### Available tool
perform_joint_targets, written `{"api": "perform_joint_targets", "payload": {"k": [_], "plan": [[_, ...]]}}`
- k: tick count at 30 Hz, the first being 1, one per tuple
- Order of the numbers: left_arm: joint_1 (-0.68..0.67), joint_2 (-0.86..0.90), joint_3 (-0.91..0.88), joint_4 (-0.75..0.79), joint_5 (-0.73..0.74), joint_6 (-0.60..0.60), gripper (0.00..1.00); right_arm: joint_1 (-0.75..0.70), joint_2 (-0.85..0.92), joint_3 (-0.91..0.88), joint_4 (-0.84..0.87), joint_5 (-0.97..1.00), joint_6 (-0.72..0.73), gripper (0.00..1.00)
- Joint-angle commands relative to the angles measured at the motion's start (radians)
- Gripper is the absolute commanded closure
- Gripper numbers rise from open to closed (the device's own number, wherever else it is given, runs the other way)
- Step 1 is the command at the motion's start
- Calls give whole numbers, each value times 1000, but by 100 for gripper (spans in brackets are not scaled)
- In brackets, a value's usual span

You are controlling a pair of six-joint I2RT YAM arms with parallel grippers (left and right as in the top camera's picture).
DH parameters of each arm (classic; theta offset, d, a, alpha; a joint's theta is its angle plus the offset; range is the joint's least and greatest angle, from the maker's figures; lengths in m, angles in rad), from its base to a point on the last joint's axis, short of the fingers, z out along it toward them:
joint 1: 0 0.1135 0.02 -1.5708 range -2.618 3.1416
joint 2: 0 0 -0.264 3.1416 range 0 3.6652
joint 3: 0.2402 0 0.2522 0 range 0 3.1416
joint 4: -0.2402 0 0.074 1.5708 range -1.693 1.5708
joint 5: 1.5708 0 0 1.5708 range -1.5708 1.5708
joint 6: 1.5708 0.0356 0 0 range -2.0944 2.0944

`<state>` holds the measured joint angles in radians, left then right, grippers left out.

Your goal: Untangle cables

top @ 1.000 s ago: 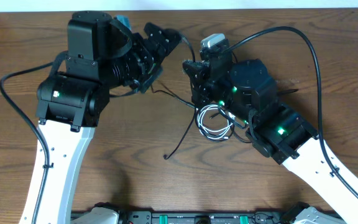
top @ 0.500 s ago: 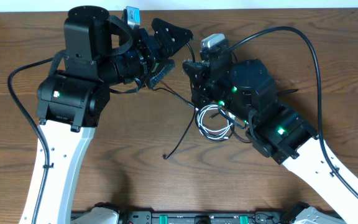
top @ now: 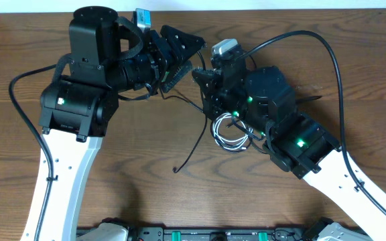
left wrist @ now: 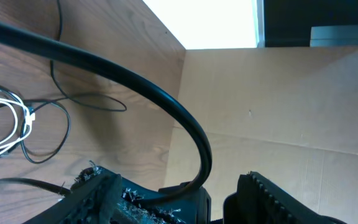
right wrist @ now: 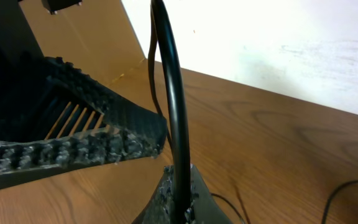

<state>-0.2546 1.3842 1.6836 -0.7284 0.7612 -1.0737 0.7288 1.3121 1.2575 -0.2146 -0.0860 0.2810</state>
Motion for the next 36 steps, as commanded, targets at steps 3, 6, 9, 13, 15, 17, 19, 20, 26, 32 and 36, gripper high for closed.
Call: {"api": "perform_joint_targets", "payload": {"k": [3, 6, 9, 13, 15, 17, 19, 20, 26, 32, 36], "plan": [[-33, 1, 6, 5, 16, -5, 39, 8, -5, 18, 5, -3, 10, 99], [-33, 1, 6, 5, 14, -5, 48, 8, -5, 18, 5, -3, 10, 99], [-33, 1, 6, 5, 14, -5, 51, 8, -5, 18, 5, -2, 10, 99], [-33, 1, 6, 5, 13, -5, 59, 8, -5, 18, 6, -1, 10, 99], [-33, 1, 6, 5, 13, -5, 62, 8, -5, 18, 8, 5, 10, 99], [-33, 1, 6, 5, 13, -5, 64, 8, -5, 18, 9, 5, 10, 99], [-33, 1, 6, 5, 13, -5, 69, 8, -5, 18, 9, 5, 10, 99], [-33, 1, 6, 5, 13, -5, 72, 8, -5, 18, 9, 5, 10, 99], [-33, 1, 6, 5, 13, -5, 78, 8, -5, 18, 10, 5, 10, 99], [-33, 1, 6, 5, 12, -5, 86, 8, -5, 18, 10, 5, 10, 99], [-33, 1, 6, 5, 2, -5, 87, 8, -5, 18, 10, 5, 10, 99]]}}
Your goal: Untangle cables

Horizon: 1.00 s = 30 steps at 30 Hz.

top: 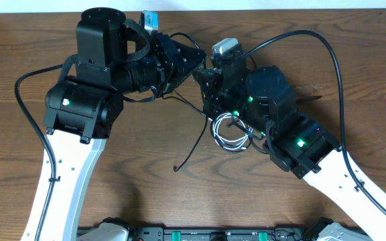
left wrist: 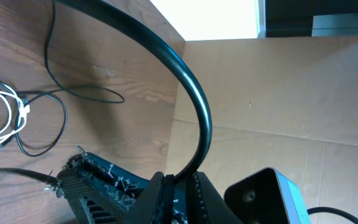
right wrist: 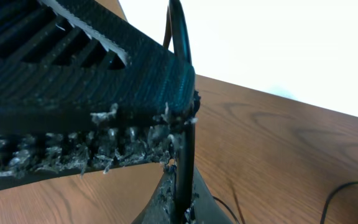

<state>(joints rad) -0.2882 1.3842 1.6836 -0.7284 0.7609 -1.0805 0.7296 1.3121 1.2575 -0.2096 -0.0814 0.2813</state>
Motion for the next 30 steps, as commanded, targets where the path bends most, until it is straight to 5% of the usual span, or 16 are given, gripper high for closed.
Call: {"api": "perform_joint_targets", "payload": {"k": [1, 21, 22, 23, 25, 28, 30], "plan": [[1, 1, 6, 5, 1, 2, 87, 7, -5, 18, 5, 0, 10, 99], [3, 1, 6, 62, -66, 48, 93, 4, -5, 18, -48, 25, 10, 98], [3, 1, 6, 71, -66, 51, 92, 3, -5, 18, -58, 40, 10, 91], [3, 1, 6, 81, -67, 51, 93, 3, -5, 18, -72, 59, 10, 62], [3, 1, 6, 84, -74, 51, 93, 3, -5, 18, -79, 64, 10, 45], [3, 1, 6, 84, -92, 55, 92, 3, -5, 18, -79, 64, 10, 49], [3, 1, 6, 84, -97, 60, 93, 3, -5, 18, -79, 64, 10, 66]]}}
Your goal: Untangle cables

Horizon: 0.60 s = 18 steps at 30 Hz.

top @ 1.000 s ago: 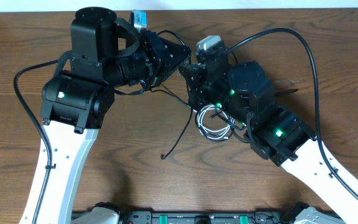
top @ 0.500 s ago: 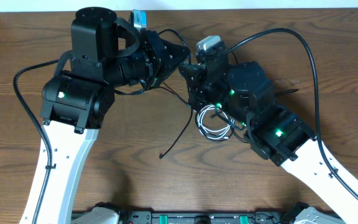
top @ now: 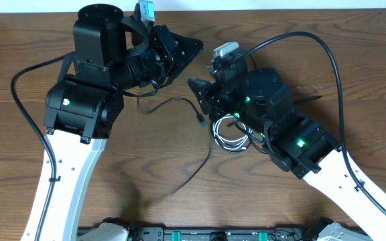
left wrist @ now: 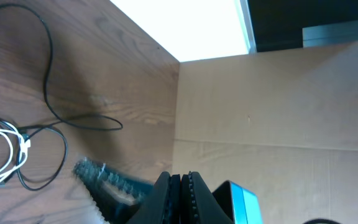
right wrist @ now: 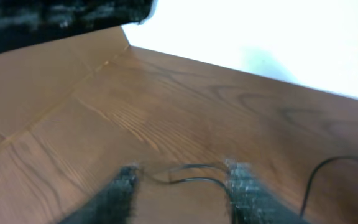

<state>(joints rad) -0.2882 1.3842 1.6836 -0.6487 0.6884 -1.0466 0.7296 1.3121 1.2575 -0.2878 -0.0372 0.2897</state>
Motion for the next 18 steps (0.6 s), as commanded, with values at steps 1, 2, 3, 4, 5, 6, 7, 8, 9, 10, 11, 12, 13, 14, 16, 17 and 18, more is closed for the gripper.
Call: {"api": "perform_joint_targets", "payload": {"k": [1, 2, 3, 4, 5, 6, 7, 8, 9, 10, 11, 12, 13, 14, 16, 17, 18], "plan": [[3, 1, 6, 3, -24, 29, 93, 3, -5, 18, -1, 21, 1, 74], [3, 1, 6, 3, -24, 33, 92, 3, -5, 18, -1, 24, 2, 76], [3, 1, 6, 2, -24, 38, 92, 3, -5, 18, -1, 29, 2, 81], [3, 1, 6, -4, -28, 53, 92, 3, -5, 18, -2, 43, 2, 94], [3, 1, 6, -18, -40, 65, 92, 2, -5, 18, -4, 57, 2, 94], [3, 1, 6, -43, -64, 66, 93, 2, -5, 18, -8, 70, 2, 89], [3, 1, 6, -76, -99, 66, 92, 2, -5, 18, -14, 89, 2, 78], [3, 1, 6, -125, -153, 67, 92, 2, -5, 18, -23, 111, 2, 60], [3, 7, 6, -219, -274, 83, 92, 2, -5, 18, -45, 162, 2, 41], [3, 12, 6, -258, -329, 103, 92, 1, -5, 18, -54, 186, 6, 34], [3, 21, 6, -290, -372, 125, 92, -2, -5, 18, -68, 217, 26, 28], [3, 36, 6, -331, -414, 158, 92, -7, -5, 18, -82, 244, 51, 23], [3, 50, 6, -356, -433, 184, 88, -15, -5, 18, -97, 266, 78, 18], [3, 66, 6, -377, -444, 223, 85, -21, -5, 18, -107, 275, 97, 14], [3, 109, 6, -424, -441, 304, 70, -50, -5, 18, -140, 282, 141, 6], [1, 135, 6, -454, -442, 329, 64, -68, -5, 18, -159, 282, 163, 3], [0, 156, 6, -475, -442, 347, 61, -85, -5, 18, -175, 282, 181, 1]]}}
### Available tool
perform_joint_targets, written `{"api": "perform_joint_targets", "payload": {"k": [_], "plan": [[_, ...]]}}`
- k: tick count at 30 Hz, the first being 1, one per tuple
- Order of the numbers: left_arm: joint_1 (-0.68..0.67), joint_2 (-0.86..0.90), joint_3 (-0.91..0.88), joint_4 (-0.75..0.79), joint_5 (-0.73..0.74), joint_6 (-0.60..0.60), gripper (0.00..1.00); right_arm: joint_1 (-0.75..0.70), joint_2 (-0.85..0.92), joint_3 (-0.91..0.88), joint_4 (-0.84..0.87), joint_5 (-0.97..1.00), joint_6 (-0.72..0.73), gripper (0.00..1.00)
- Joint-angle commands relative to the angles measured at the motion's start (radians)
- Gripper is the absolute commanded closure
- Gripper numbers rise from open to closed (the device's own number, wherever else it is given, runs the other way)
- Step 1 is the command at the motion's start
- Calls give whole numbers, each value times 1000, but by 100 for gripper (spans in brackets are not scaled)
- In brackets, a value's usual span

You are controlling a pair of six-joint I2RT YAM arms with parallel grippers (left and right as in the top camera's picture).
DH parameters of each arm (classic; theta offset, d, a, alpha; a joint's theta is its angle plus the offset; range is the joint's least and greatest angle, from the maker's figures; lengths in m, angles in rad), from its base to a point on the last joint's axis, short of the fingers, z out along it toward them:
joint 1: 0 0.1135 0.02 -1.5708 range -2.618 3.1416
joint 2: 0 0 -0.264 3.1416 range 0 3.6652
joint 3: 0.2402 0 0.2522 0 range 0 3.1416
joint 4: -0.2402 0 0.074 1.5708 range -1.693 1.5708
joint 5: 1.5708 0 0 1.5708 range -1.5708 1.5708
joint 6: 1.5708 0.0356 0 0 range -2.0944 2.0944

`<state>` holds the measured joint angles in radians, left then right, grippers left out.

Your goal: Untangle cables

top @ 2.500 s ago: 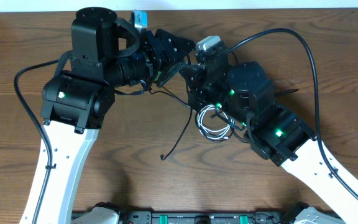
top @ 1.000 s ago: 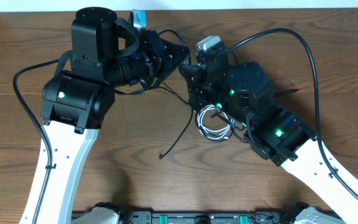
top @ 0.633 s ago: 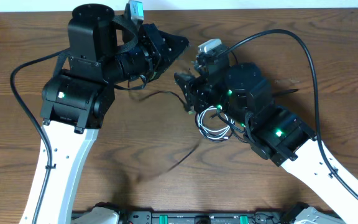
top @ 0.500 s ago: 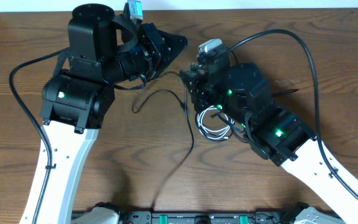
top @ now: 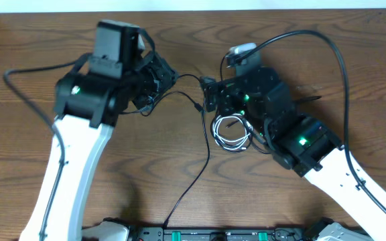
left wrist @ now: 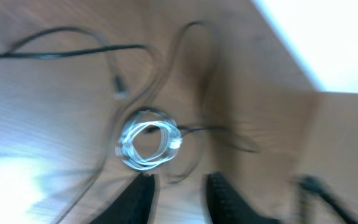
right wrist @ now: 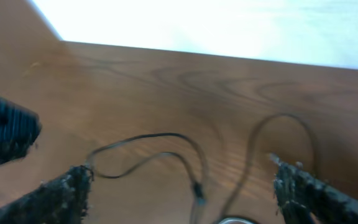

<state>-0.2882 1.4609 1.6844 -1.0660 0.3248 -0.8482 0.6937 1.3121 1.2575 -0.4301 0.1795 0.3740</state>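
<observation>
A thin black cable (top: pixel 206 144) lies on the wooden table, running from between the two grippers down to the front edge; its plug end (right wrist: pixel 197 190) shows under my right gripper. A white cable coiled into a small ring (top: pixel 232 134) lies beside it, and the left wrist view shows the same white coil (left wrist: pixel 148 140). My left gripper (top: pixel 166 77) is open with nothing between its fingers; in the blurred left wrist view it (left wrist: pixel 182 199) looks down at the coil. My right gripper (top: pixel 208 92) is wide open above the black cable (right wrist: pixel 166 140).
The table (top: pixel 133 167) is dark wood. A thick black robot cable (top: pixel 334 60) arcs over the right arm. A cardboard edge shows at the far left corner. The white wall runs along the back.
My left gripper was shut and pointed towards the back; now it is open and turned down towards the table. The black cable now reaches the front edge. The right gripper stands wider open.
First my right gripper was shut on the black cable with the open left gripper beside it. Then the left gripper was shut on the cable just above the right one. Later the right gripper was open. Now both are open and the cable lies stretched on the table.
</observation>
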Motion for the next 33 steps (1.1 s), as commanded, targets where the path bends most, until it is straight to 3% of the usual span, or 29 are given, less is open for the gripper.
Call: {"api": "perform_joint_targets", "payload": {"k": [1, 5, 9, 12, 14, 28, 33], "plan": [[-3, 107, 5, -82, -79, 162, 58, -68, -5, 18, -52, 64, 114, 1], [-18, 203, 5, -114, -79, 167, 49, -139, -5, 18, -130, 25, 157, 1], [-31, 283, 5, -74, -79, 167, 36, -164, -5, 18, -180, 1, 156, 1], [-42, 335, 5, -25, -79, 167, 18, -164, -5, 18, -195, 2, 156, 1], [-53, 367, 5, 3, -79, 167, 14, -164, -5, 18, -195, 1, 153, 1], [-91, 568, 5, 233, -128, 155, 12, -164, -5, 18, -202, 2, 152, 1], [-91, 613, 5, 288, -127, 155, 24, -164, -5, 18, -202, 2, 152, 1]]}}
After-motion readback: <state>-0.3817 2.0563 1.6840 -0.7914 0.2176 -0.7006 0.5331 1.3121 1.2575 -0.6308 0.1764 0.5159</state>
